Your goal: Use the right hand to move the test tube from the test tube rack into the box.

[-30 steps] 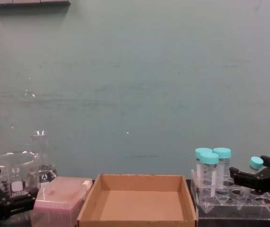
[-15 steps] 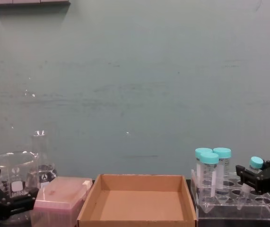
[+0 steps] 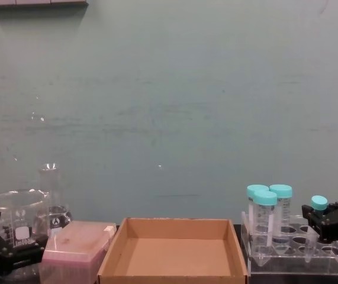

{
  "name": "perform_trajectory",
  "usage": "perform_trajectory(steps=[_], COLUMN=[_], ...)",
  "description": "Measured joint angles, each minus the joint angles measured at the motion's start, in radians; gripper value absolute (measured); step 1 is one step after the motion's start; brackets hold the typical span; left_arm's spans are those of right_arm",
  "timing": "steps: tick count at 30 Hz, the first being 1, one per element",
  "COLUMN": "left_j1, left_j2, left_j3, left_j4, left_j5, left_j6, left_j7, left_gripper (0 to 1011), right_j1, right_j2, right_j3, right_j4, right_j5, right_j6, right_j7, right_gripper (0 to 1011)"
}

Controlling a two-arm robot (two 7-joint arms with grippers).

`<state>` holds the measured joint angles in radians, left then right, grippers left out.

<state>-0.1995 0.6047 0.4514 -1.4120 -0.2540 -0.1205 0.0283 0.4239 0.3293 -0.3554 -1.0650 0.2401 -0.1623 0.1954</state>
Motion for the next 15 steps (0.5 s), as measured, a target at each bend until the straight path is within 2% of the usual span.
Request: perform_trajectory(steps=[7, 15], left_j1=[0.000, 0.000], left_j2=[0.000, 0.000], left_j3=[0.000, 0.000], left_j4=[0.000, 0.000], left_j5=[0.000, 0.000], left_j6=[0.000, 0.000], left_j7=[0.000, 0.000], left_gripper=[1000, 1000], right_j1=[-0.010, -0.017], right_j2=[-0.005, -0.021], right_j3=[0.010, 0.036], right_j4=[-0.007, -0.020], right_j5=[-0.023, -0.036], right_j6=[-0.009, -0.048], right_j7=[-0.005, -0.003], right_gripper=[214, 214])
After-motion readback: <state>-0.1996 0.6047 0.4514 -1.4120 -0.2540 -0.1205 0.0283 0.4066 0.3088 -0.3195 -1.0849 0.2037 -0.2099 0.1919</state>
